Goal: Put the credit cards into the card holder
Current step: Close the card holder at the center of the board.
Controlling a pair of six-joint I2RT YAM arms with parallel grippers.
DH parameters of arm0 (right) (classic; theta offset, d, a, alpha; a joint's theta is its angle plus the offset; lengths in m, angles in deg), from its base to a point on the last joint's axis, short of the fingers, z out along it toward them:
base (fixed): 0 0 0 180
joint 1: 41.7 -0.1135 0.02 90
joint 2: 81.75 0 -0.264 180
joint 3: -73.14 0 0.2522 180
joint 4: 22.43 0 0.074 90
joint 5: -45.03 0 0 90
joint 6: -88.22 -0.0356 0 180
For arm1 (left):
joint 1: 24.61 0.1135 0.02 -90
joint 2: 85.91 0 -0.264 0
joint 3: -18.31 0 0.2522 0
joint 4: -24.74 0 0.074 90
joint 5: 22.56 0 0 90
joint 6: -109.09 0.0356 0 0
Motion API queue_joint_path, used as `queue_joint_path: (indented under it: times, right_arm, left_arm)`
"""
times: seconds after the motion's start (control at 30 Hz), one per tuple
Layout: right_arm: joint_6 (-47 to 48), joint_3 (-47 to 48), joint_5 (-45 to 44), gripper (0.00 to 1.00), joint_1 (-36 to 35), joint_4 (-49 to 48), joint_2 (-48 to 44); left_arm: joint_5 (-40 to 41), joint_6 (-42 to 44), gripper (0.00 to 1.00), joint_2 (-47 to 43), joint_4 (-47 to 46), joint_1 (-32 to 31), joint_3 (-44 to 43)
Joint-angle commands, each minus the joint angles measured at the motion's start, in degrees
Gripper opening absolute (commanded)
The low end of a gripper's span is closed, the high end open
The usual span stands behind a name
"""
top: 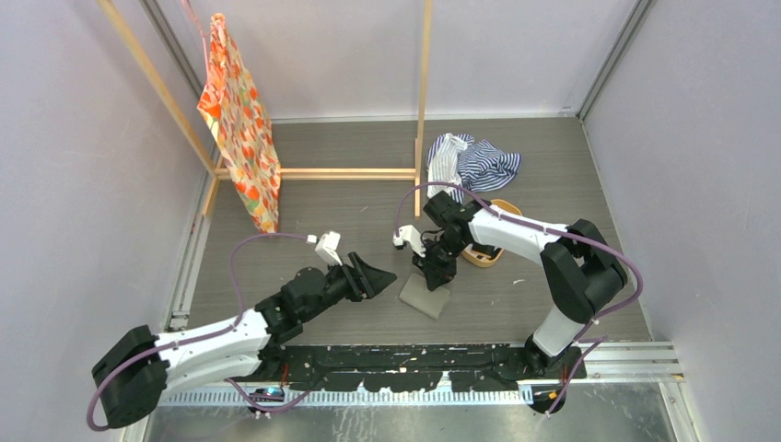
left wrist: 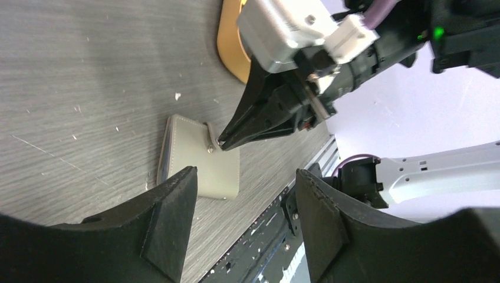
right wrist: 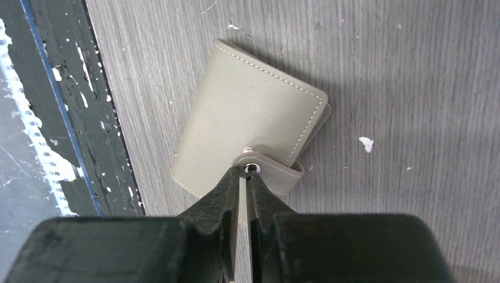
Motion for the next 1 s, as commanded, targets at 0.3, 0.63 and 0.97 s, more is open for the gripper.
queue_joint_path:
  times: [0.3, 0.63, 0.97]
  right_arm:
    - [8.0, 0.8, -0.6, 0.17, 0.1, 0.2, -1.8]
    - [27.7, 2.1, 7.7, 0.24, 4.5, 7.5, -3.2]
    - [40.4, 5.7, 10.9, 0.24, 5.7, 11.2, 0.5]
  left_arm:
    - [-8.7, -2.0, 0.61, 13.1, -13.3, 0.1, -1.4]
    - [-7.6, -10.2, 0.60, 15.9, -15.7, 0.1, -1.2]
    - [-4.1, -22.7, 0.43, 31.2, -32.0, -2.3, -1.4]
